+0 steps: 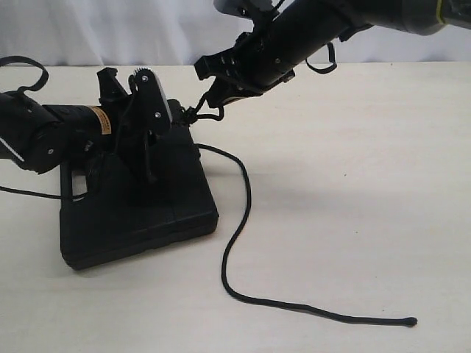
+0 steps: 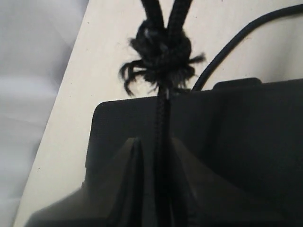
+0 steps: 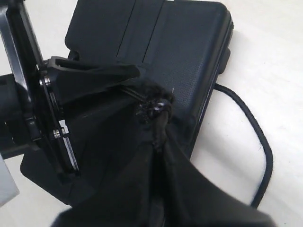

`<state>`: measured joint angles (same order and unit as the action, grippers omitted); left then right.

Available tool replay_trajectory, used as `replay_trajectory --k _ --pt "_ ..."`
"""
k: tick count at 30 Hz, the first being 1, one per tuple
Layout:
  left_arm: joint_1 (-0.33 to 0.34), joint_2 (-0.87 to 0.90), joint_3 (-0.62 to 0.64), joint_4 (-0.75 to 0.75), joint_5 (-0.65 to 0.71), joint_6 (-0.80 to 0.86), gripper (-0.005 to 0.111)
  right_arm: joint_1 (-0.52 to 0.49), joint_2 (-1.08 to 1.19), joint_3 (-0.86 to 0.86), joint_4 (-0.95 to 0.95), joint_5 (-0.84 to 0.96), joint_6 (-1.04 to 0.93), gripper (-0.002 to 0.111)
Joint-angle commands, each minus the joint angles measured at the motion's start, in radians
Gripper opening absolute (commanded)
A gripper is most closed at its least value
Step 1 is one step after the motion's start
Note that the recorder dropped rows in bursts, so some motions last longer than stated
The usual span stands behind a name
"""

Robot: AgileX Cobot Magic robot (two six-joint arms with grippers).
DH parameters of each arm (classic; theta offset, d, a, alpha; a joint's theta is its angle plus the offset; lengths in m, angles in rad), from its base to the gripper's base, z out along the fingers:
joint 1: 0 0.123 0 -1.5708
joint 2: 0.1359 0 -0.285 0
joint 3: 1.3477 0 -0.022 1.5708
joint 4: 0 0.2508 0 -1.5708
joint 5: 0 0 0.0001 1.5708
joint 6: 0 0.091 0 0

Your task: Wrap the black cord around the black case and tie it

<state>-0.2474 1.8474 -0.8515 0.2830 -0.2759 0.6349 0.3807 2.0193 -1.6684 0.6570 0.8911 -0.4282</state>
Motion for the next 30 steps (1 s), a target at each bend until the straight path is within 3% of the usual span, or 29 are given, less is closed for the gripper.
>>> replay_trajectory --k 1,7,9,11,13,16,19,21,23,26,27,30 --pt "-0.002 0.002 0.002 -0.007 -0.015 -0.004 0.020 -0.008 -0.009 -0.006 0.007 0.001 0.006 0.004" --pt "-0.021 0.002 0.002 0.045 -0.014 -0.004 0.020 -0.008 -0.009 -0.006 0.007 -0.002 0.006 0.005" --pt "-0.021 0.002 0.002 0.083 0.015 -0.011 0.014 -0.008 -0.009 -0.006 0.007 0.001 0.020 0.005" --pt "-0.021 0.002 0.002 0.083 0.023 -0.011 0.000 -0.008 -0.009 -0.006 0.009 0.001 0.025 0.005" --pt "-0.021 0.002 0.002 0.083 0.010 -0.011 0.000 -0.008 -0.009 -0.006 0.037 0.010 0.025 0.011" --pt "-0.021 0.002 0.002 0.079 -0.029 -0.011 0.000 -0.008 -0.018 -0.006 0.071 0.026 0.025 0.030" --pt "-0.021 -0.008 0.002 0.072 -0.036 -0.011 0.000 -0.010 -0.061 -0.006 0.026 0.020 0.094 0.058" --pt "-0.021 -0.014 0.002 0.072 -0.021 -0.011 0.000 -0.033 -0.105 -0.006 -0.005 0.027 0.108 0.070" --pt "-0.021 -0.026 0.002 0.072 -0.014 -0.011 0.000 -0.079 -0.151 -0.006 -0.019 0.070 0.112 0.075" --pt "-0.021 -0.065 0.002 0.076 0.007 -0.011 0.000 -0.110 -0.194 -0.004 -0.164 0.171 0.112 0.066" --pt "-0.021 -0.096 0.002 0.090 0.030 -0.011 0.000 -0.110 -0.204 0.005 -0.298 0.234 0.112 0.058" --pt "-0.021 -0.166 0.002 0.103 0.111 -0.011 0.000 -0.110 -0.211 0.051 -0.429 0.330 0.130 0.044"
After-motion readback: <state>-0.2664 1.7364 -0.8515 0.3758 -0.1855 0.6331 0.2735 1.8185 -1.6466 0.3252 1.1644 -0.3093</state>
